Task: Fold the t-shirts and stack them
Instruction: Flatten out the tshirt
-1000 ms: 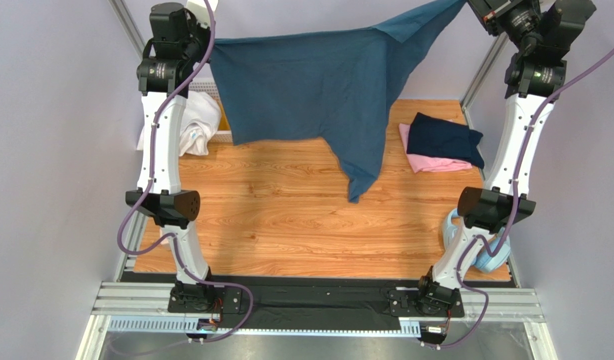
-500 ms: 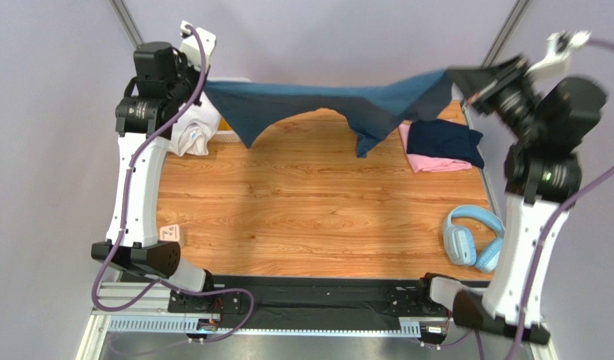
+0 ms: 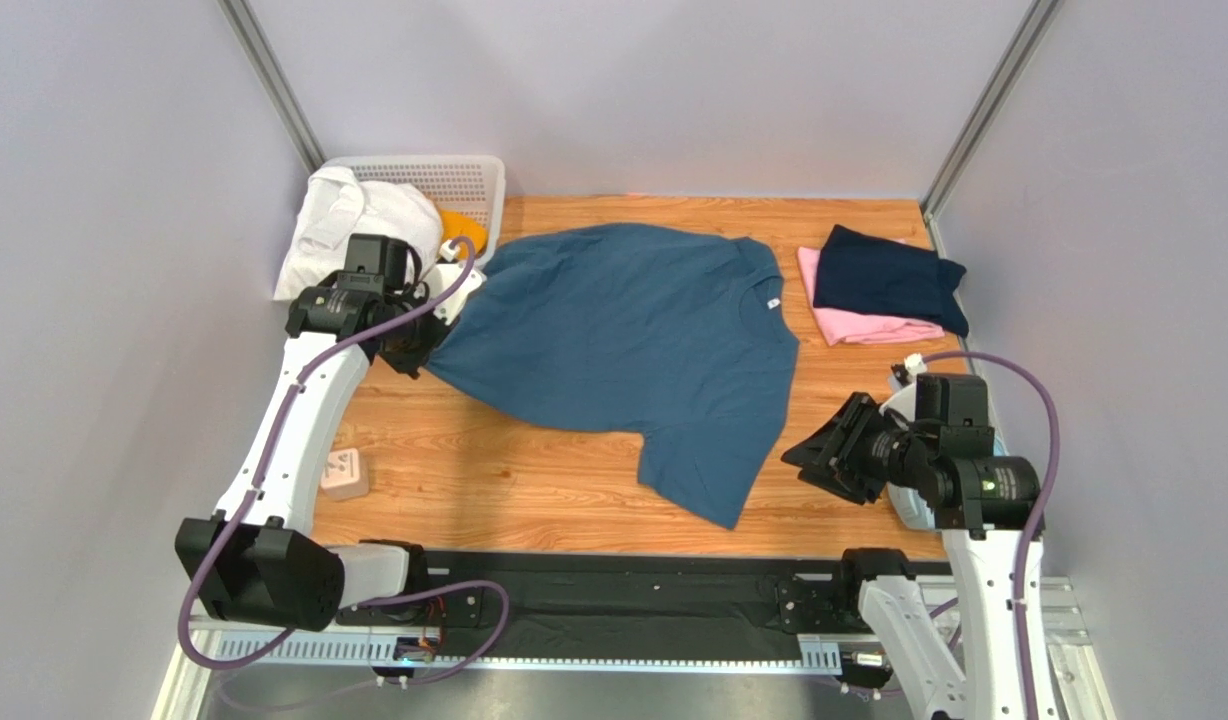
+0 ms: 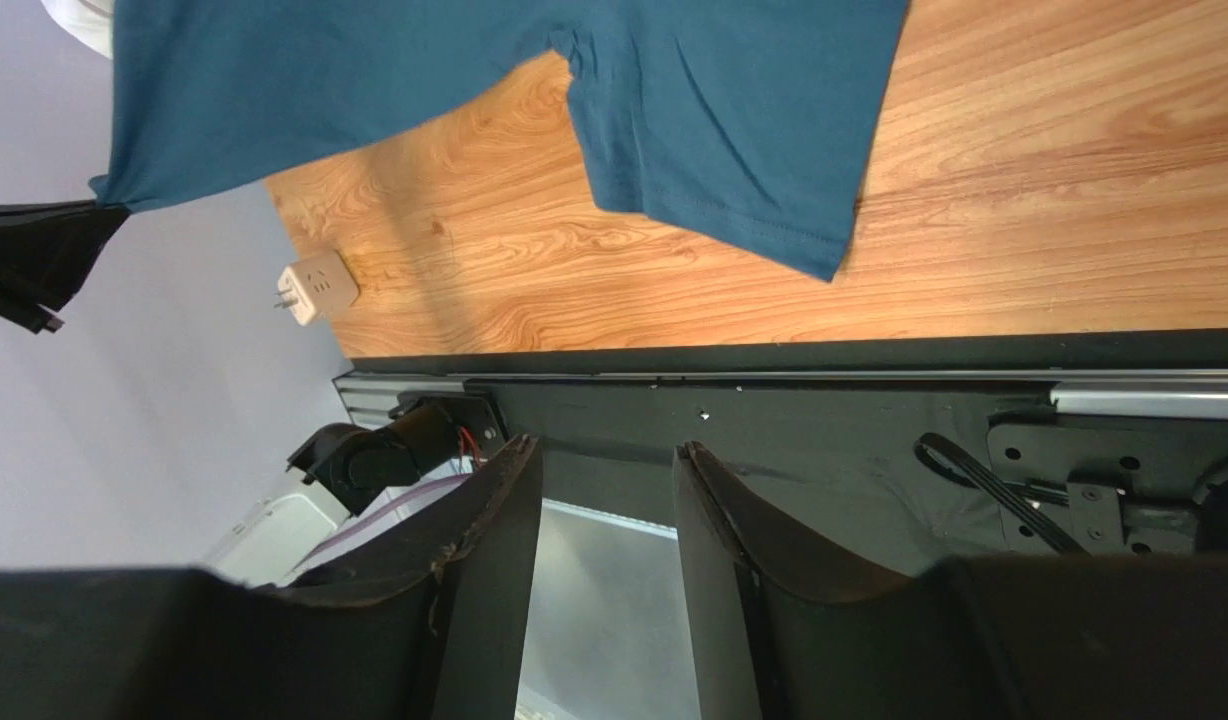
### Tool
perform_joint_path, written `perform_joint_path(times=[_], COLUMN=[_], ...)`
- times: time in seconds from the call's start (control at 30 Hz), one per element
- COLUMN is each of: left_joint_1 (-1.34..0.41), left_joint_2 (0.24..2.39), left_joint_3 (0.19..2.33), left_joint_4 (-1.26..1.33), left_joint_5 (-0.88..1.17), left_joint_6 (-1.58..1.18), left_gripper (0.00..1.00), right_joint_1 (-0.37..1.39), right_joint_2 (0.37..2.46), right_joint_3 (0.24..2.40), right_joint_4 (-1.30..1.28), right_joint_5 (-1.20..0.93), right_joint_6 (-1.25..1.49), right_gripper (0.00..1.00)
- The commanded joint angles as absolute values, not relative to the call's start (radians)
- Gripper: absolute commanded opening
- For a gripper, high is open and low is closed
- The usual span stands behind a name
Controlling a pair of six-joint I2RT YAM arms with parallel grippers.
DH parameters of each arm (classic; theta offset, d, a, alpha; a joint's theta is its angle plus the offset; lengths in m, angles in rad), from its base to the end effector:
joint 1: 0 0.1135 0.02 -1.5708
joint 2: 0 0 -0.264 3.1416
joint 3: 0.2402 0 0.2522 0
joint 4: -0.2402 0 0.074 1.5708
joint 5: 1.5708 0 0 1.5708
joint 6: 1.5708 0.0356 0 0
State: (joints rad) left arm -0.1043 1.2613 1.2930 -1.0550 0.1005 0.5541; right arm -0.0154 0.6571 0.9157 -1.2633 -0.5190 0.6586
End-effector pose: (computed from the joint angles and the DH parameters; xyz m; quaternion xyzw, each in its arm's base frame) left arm 0.2378 -0.0285 0.3393 0.3237 0.9055 0.0131 0.2740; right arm 0.0890 0.0163 0.3069 0.2392 0.8996 0.3191 0.1782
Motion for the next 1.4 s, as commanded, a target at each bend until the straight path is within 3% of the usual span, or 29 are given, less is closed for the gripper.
perform_joint_path(times=[0.0, 0.03, 0.1, 0.13, 0.23, 0.27, 0.4, 0.47, 0.63, 0.93, 1.37], left_joint_1=[-0.106, -0.106, -0.106, -0.106, -0.106, -0.106, -0.109, -0.138, -0.224, -0.247, -0.247], left_joint_2=[1.213, 1.216, 1.232, 1.241, 1.279, 1.299, 1.354, 1.405, 1.547, 1.81, 1.953], left_joint_3=[1.336, 1.348, 1.379, 1.387, 1.405, 1.42, 1.5, 1.544, 1.534, 1.609, 1.608], left_joint_4=[-1.098, -1.118, -1.138, -1.152, -1.147, -1.138, -1.115, -1.077, -0.985, -0.917, -0.847], left_joint_5=[0.132, 0.14, 0.172, 0.184, 0.212, 0.212, 0.253, 0.259, 0.236, 0.186, 0.087], left_joint_6=[0.58, 0.575, 0.569, 0.568, 0.539, 0.531, 0.473, 0.453, 0.417, 0.388, 0.414], left_gripper=[0.04, 0.05, 0.23, 0.45, 0.78, 0.81, 0.86, 0.88, 0.87, 0.85, 0.84], right_joint_1=[-0.008, -0.008, -0.008, -0.008, -0.005, -0.005, 0.066, 0.101, 0.118, 0.13, 0.135], right_joint_2=[0.722, 0.739, 0.794, 0.814, 0.919, 1.008, 1.337, 1.54, 1.722, 1.83, 1.905], right_joint_3=[1.124, 1.149, 1.16, 1.137, 0.979, 0.947, 0.969, 1.093, 1.273, 1.27, 1.233], right_joint_4=[-1.345, -1.321, -1.214, -1.16, -0.863, -0.789, -0.62, -0.612, -0.597, -0.595, -0.615], right_joint_5=[-0.467, -0.416, -0.371, -0.355, -0.402, -0.409, -0.39, -0.374, -0.351, -0.353, -0.357], right_joint_6=[0.607, 0.604, 0.607, 0.623, 0.687, 0.696, 0.643, 0.599, 0.592, 0.607, 0.566], right_gripper=[0.45, 0.47, 0.5, 0.51, 0.46, 0.4, 0.33, 0.34, 0.3, 0.27, 0.24])
